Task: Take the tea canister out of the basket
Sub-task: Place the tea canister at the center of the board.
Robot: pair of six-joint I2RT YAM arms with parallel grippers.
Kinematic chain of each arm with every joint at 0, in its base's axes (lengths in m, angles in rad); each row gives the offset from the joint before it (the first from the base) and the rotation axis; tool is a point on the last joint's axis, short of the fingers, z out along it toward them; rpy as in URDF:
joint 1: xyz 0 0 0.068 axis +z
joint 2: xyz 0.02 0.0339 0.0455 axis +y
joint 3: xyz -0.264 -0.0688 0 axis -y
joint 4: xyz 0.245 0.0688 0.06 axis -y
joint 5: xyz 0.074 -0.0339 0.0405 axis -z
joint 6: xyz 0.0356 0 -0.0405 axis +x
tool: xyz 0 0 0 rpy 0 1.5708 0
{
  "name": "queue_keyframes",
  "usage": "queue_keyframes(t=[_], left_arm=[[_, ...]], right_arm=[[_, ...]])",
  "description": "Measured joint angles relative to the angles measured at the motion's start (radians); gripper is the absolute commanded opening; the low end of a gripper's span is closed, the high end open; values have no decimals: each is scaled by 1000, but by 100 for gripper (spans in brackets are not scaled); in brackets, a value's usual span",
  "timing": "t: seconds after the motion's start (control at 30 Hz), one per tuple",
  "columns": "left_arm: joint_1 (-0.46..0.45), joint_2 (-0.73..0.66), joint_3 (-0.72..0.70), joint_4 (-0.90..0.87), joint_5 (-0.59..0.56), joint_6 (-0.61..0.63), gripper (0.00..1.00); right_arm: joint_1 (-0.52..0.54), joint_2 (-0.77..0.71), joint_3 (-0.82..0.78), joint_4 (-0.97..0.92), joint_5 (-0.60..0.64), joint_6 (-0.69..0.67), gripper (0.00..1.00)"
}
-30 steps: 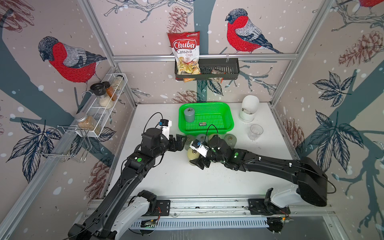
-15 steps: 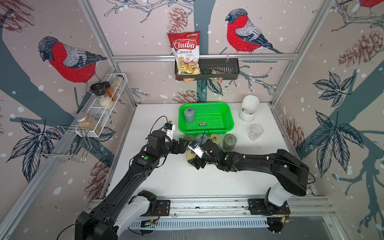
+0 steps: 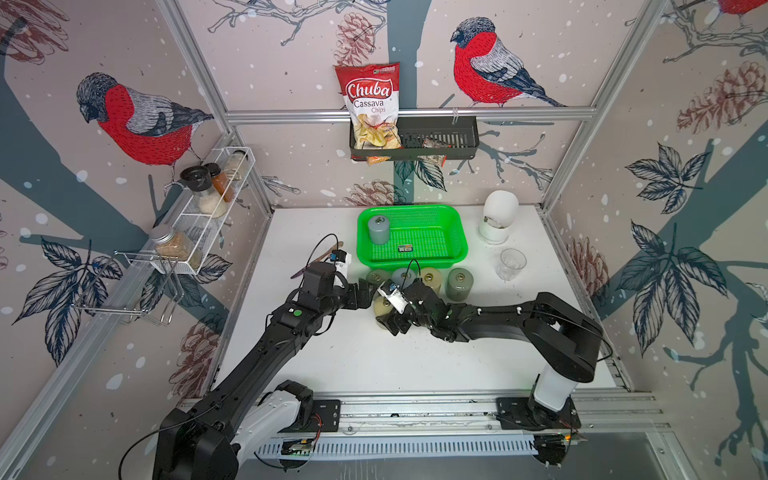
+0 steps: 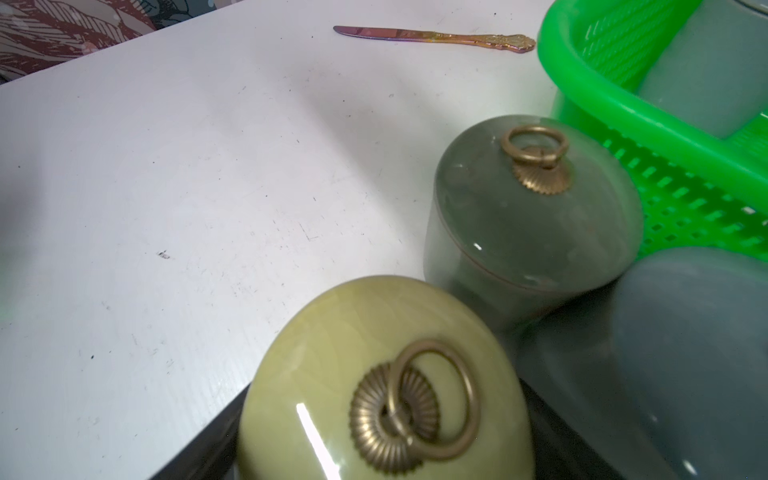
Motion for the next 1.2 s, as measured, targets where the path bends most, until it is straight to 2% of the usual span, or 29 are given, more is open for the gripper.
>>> queue_keyframes(t=[0.1, 0.23, 0.43, 0.53, 0.93, 1.13, 1.2], left_arm=[[0, 8, 3, -7, -3, -3, 97], [0, 21, 11, -21, -28, -3, 97], [0, 25, 18, -21, -29, -3, 97], [0, 26, 21, -24, -28, -2, 97], [0, 25, 31, -32, -28, -2, 97], [0, 23, 32, -46, -27, -2, 97], [0, 22, 32, -46, -27, -2, 97]], right_arm=[[-9, 4, -13, 34, 1, 1, 0], [-15, 11, -22, 66, 4, 2, 6], [-16, 19, -23, 86, 4, 3, 21], [-16, 24, -22, 93, 3, 2, 37], [-16, 29, -14, 91, -5, 3, 86], [-14, 31, -12, 94, -15, 4, 99], [-12, 31, -11, 95, -15, 4, 100]])
